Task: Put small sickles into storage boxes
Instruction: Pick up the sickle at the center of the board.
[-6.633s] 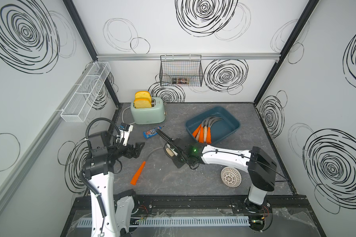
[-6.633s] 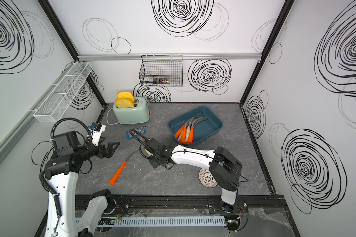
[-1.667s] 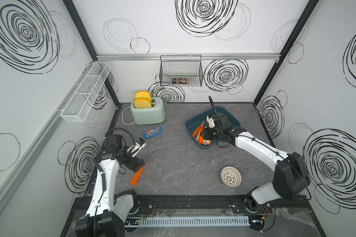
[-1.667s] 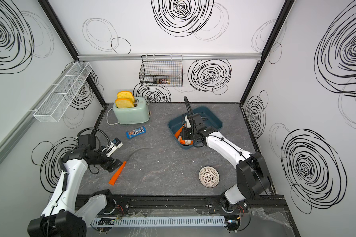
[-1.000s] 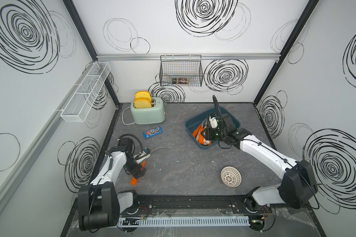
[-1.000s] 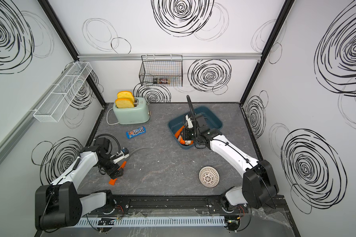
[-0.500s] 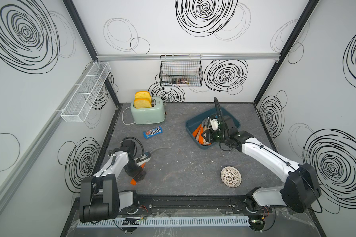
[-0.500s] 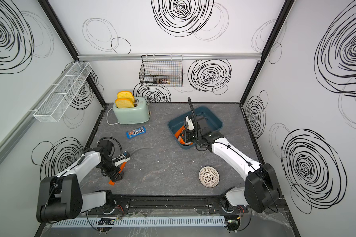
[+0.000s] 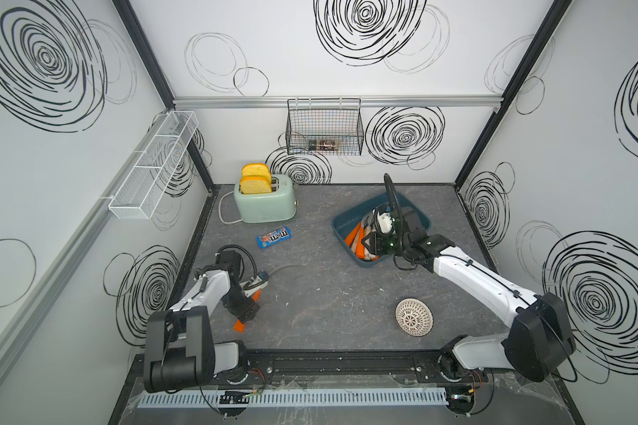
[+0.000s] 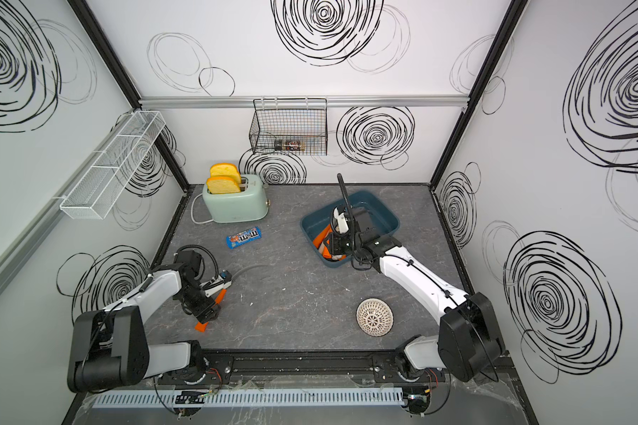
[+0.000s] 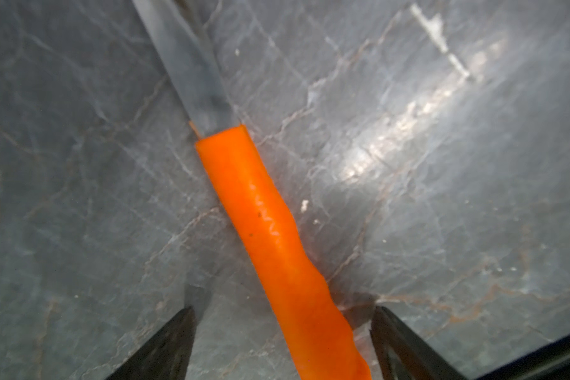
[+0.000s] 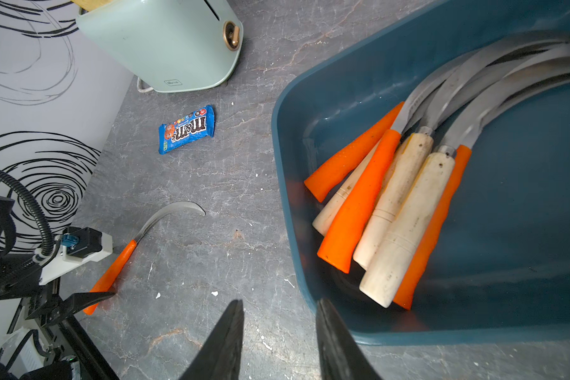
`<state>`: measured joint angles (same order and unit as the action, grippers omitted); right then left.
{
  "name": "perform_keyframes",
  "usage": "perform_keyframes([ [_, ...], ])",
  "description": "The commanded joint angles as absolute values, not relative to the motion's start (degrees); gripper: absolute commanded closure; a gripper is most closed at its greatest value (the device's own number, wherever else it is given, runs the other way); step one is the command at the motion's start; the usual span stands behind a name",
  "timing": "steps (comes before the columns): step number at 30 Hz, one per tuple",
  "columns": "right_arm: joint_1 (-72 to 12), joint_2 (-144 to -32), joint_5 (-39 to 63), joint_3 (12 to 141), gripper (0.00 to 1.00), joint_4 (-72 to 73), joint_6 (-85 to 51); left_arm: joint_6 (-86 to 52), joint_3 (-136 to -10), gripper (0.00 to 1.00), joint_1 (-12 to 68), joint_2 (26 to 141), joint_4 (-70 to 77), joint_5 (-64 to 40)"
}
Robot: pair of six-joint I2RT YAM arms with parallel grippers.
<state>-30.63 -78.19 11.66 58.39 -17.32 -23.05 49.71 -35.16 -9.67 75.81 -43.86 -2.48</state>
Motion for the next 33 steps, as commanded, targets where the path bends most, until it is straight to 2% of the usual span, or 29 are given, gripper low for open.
perform_keyframes([
  [1,-30.36,-77.26,12.13,58.01,0.6,-16.52,-22.15,50.86,-33.38,0.12,-10.46,77.8,-41.13,-0.81],
  [8,-30.28,-77.3,12.13,58.03,0.6,-16.55,-22.06,50.63,-31.47,0.15,-10.37,78.13,-39.03,0.12],
  [19,-29.93,-76.82,11.89,57.62,0.6,-16.75,-21.97,50.82,-31.12,0.29,-9.93,77.96,-39.37,0.47],
  [21,-29.87,-76.56,11.89,57.33,0.6,-16.63,-21.98,50.87,-31.11,0.37,-9.93,77.8,-39.46,0.53],
  [29,-29.28,-76.12,12.03,56.44,0.6,-16.31,-22.06,50.65,-31.73,0.55,-9.93,77.36,-40.43,0.25],
  [30,-29.34,-76.16,11.98,56.42,0.6,-16.3,-22.06,50.68,-31.97,0.62,-9.93,77.26,-40.73,0.18],
  [32,-29.19,-76.03,11.99,56.27,0.6,-16.31,-22.05,50.71,-32.42,0.69,-9.96,76.94,-41.09,0.12],
  [33,-29.11,-76.07,12.04,56.29,0.6,-16.3,-22.06,50.78,-32.77,0.76,-9.93,76.76,-41.53,0.02],
])
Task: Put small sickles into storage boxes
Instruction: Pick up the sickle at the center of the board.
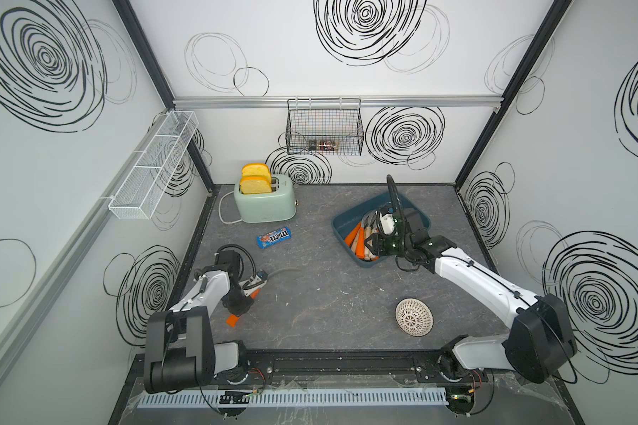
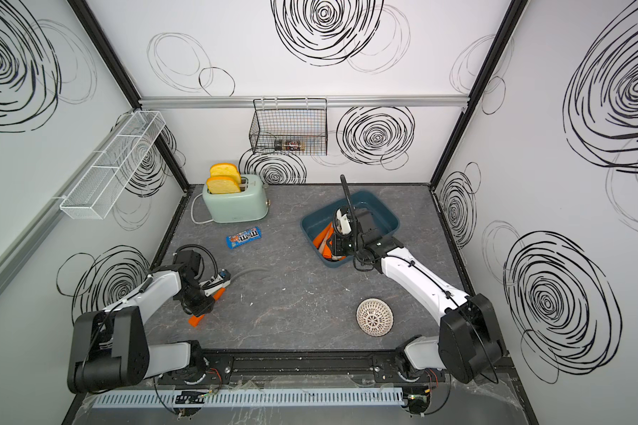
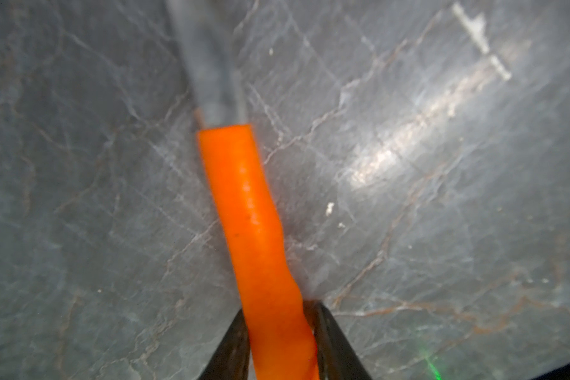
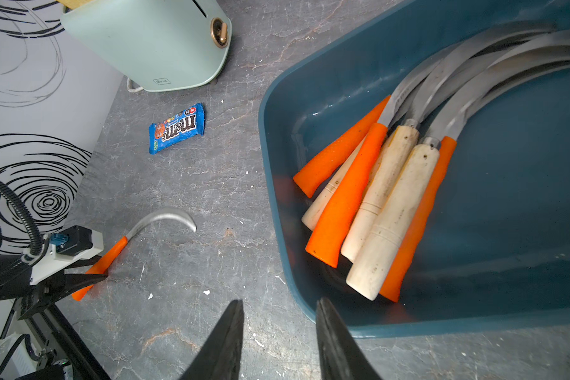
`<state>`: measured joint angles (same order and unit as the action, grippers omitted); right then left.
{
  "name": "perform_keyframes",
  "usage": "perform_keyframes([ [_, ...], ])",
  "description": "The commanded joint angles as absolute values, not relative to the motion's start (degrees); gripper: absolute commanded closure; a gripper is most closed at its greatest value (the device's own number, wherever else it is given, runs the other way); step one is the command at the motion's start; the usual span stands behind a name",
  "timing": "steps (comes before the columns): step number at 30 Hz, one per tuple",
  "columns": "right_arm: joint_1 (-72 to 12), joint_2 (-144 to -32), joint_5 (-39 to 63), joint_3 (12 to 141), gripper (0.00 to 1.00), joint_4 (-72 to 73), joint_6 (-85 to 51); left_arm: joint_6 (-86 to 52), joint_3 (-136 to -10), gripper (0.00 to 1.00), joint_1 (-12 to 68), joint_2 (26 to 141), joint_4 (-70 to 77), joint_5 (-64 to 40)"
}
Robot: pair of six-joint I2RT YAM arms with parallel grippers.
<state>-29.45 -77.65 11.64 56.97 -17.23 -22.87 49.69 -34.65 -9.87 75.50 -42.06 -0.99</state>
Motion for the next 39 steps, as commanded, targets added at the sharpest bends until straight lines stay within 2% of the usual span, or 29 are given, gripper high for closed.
perform_keyframes([
  [1,-29.13,-75.95,12.04,56.29,0.6,-16.32,-22.06,50.91,-33.07,0.79,-9.98,76.56,-41.95,-0.15],
  [4,-29.01,-75.85,12.04,56.4,0.6,-16.26,-22.06,50.81,-34.21,0.88,-10.02,75.81,-43.11,-1.07],
  [11,-28.54,-75.87,12.07,56.74,0.6,-16.58,-21.97,50.73,-36.01,0.92,-10.02,74.58,-45.17,-2.61],
  [14,-28.31,-75.77,12.02,56.78,0.6,-16.85,-21.82,50.8,-37.13,1.0,-10.11,73.47,-46.65,-3.31],
  [32,-23.71,-73.35,11.95,58.4,0.6,-18.03,-19.6,48.73,-47.1,1.0,-8.89,69.41,-54.3,-9.71],
  [39,-22.43,-71.84,11.12,59.56,0.6,-19.5,-18.51,43.59,-53.94,1.0,-3.44,69.6,-56.75,-11.93],
])
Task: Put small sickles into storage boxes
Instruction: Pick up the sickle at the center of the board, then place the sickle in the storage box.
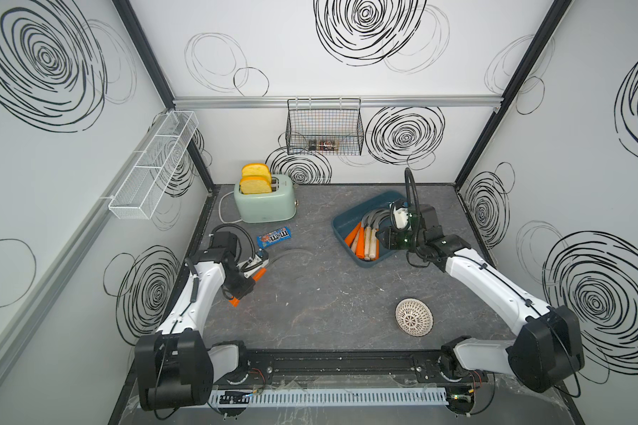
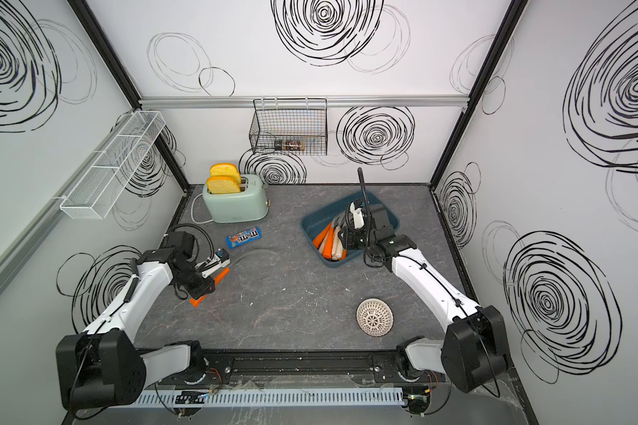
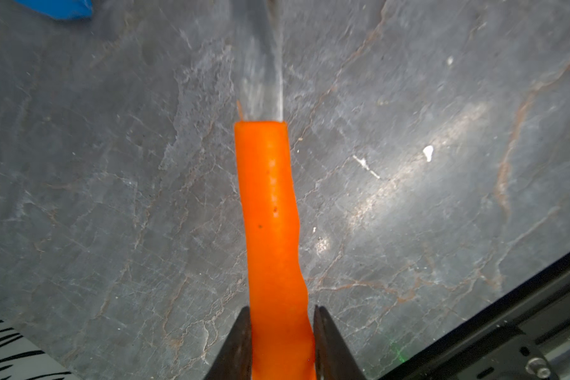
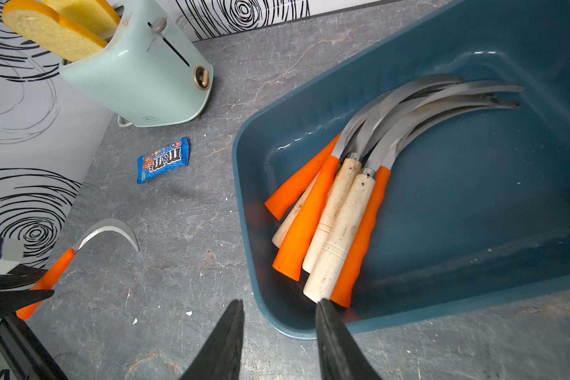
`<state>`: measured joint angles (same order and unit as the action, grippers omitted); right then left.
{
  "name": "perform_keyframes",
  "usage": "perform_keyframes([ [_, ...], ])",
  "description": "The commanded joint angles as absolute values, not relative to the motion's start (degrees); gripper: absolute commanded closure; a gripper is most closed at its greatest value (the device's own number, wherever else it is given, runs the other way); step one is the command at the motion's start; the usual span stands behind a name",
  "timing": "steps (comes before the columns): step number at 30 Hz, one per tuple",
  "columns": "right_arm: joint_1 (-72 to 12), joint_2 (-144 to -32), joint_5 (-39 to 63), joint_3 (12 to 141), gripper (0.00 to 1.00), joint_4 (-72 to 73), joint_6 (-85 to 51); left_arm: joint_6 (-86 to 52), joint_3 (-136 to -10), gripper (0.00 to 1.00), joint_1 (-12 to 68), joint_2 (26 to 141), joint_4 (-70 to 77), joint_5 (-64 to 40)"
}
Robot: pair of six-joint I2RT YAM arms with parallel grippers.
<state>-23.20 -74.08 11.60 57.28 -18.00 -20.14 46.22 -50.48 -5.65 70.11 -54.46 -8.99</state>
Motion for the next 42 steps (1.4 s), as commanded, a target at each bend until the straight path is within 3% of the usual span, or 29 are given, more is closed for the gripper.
perform_keyframes([
  [1,-22.09,-71.38,10.99,59.72,0.6,-19.76,-18.21,42.63,-55.04,1.0,-2.04,69.78,-56.67,-12.13],
  [10,-18.87,-67.15,9.5,61.09,0.6,-22.2,-17.35,34.06,-63.81,1.0,9.88,75.42,-54.06,-11.04],
  [20,-16.93,-61.35,7.85,62.19,0.6,-27.01,-18.45,29.15,-80.18,1.0,21.88,90.25,-52.98,-9.96],
  [36,-16.77,-54.02,3.09,61.3,0.61,-34.93,-19.47,24.27,-125.62,1.0,31.45,125.72,-60.25,-13.36],
  [42,-16.7,-52.91,3.16,59.55,0.61,-35.4,-20.3,23.31,-133.94,1.0,32.61,133.38,-58.25,-12.22],
])
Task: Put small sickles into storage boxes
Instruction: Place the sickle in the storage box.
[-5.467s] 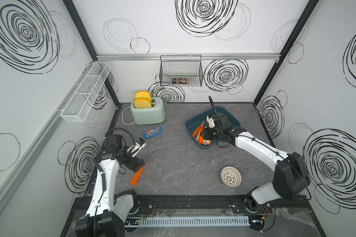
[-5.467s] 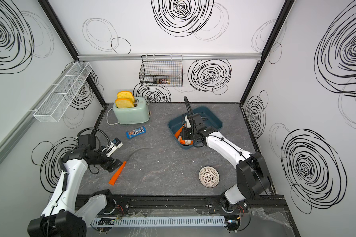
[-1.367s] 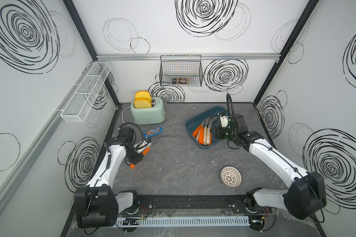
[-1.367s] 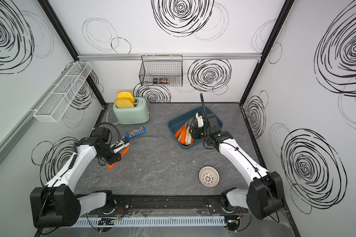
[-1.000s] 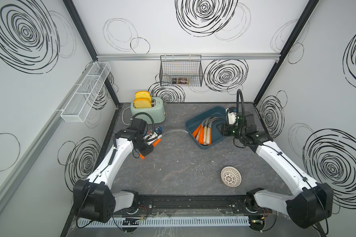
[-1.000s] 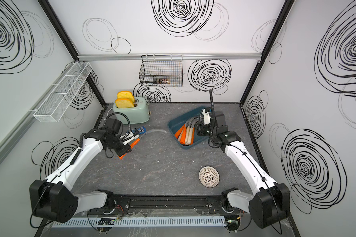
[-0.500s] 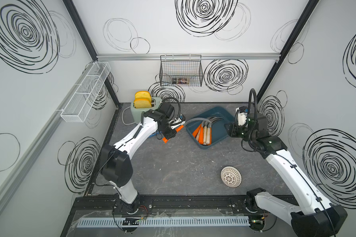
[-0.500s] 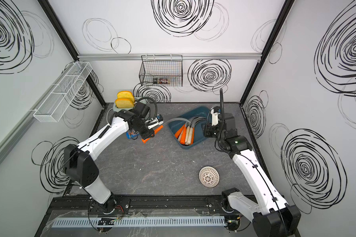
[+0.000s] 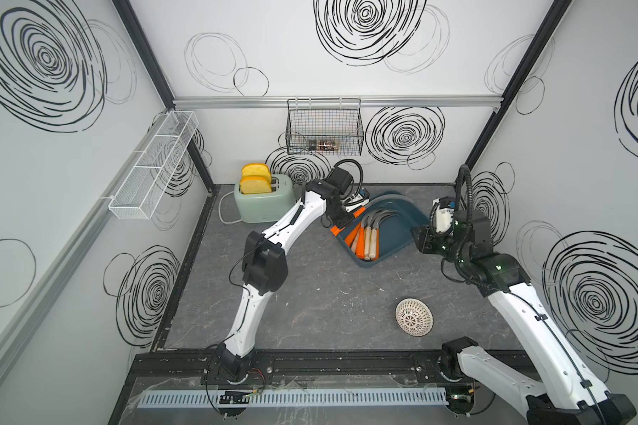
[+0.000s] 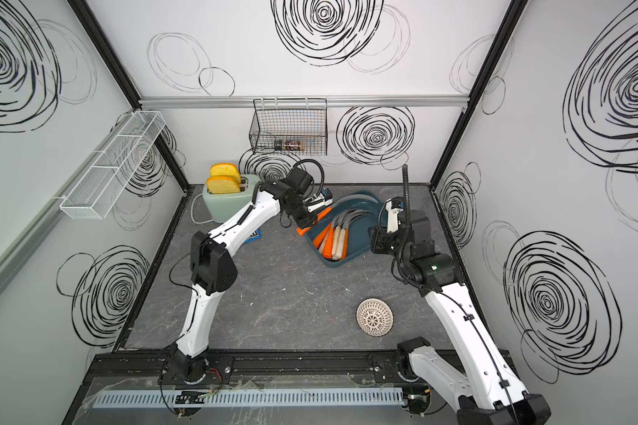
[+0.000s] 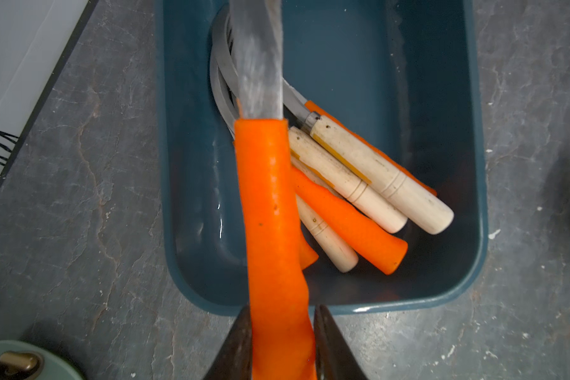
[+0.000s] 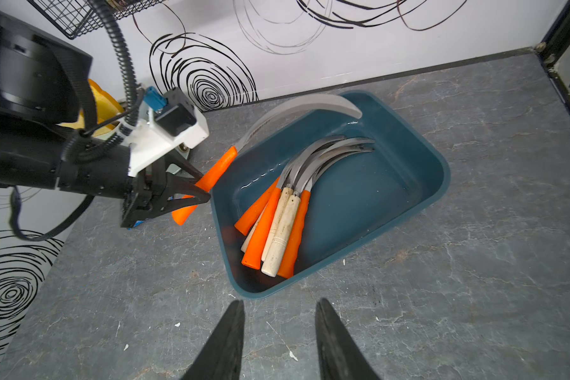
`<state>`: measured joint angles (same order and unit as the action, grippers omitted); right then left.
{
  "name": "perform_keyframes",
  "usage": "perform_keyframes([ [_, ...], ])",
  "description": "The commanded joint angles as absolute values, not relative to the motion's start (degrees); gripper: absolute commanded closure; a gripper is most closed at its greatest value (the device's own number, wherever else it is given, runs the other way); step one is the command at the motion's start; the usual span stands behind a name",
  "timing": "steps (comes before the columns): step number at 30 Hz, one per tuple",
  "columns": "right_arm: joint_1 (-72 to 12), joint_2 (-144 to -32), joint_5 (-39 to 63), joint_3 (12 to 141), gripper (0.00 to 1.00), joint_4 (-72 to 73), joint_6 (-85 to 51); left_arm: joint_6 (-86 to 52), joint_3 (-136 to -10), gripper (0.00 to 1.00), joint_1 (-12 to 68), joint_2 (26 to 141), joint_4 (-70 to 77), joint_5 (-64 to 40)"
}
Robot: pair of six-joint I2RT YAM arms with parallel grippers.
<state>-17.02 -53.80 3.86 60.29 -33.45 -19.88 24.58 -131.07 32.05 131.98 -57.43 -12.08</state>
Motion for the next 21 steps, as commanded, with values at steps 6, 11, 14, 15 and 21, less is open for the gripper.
perform_keyframes([
  [6,-16.66,-53.43,3.44,59.23,0.61,-35.25,-20.51,21.17,-133.79,1.0,33.82,135.97,-52.78,-11.17],
  [11,-16.7,-53.79,3.59,59.08,0.61,-35.32,-20.68,20.95,-135.48,1.0,35.33,138.46,-51.98,-10.16],
  [14,-16.7,-53.91,4.1,58.82,0.61,-35.24,-20.92,21.31,-135.48,1.0,36.07,139.6,-51.43,-8.91],
  [15,-16.68,-53.94,4.04,58.74,0.61,-35.24,-21.0,21.31,-135.5,1.0,36.25,139.97,-51.29,-8.59],
  [21,-16.69,-54.03,4.07,58.46,0.61,-35.23,-21.05,21.03,-135.7,1.0,36.22,141.1,-49.79,-8.05],
])
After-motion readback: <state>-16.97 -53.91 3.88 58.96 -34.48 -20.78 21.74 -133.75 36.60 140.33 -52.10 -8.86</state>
